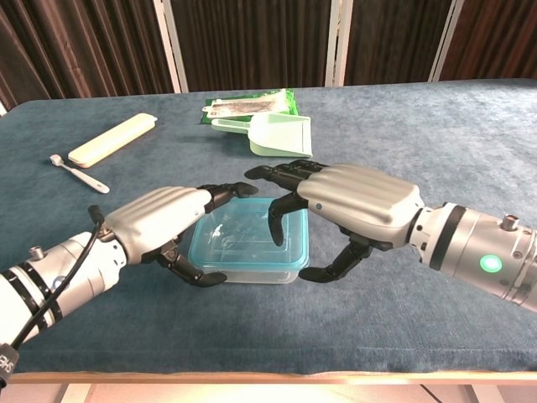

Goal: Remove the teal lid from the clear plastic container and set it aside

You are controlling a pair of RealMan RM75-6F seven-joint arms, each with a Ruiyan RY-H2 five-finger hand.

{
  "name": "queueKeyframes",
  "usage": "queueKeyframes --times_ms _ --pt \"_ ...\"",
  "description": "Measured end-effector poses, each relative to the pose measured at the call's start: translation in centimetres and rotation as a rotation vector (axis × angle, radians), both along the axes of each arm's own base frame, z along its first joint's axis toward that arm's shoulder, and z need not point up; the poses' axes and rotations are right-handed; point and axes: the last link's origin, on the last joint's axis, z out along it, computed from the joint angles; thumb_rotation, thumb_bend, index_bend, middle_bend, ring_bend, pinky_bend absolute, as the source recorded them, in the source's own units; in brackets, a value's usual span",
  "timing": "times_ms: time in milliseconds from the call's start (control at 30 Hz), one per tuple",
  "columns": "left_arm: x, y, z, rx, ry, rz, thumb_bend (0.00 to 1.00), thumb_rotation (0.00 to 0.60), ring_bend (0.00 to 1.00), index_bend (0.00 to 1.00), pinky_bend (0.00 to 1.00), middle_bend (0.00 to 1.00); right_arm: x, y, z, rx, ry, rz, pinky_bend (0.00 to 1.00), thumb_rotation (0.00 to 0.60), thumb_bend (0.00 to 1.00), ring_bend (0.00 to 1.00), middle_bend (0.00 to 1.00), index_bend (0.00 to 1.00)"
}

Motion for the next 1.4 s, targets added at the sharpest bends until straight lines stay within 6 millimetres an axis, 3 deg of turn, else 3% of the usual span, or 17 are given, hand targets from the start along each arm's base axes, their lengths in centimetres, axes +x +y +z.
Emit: queueKeyframes --times_ms 1400 --pt "-0.4 -0.6 -0.4 0.007 0.047 -0.031 0.27 0.600 0.57 0.00 0.82 0.81 1.6 -0.3 0.6 -0.016 -0.055 -0.025 0.00 0.600 0.37 0.00 0.06 0.58"
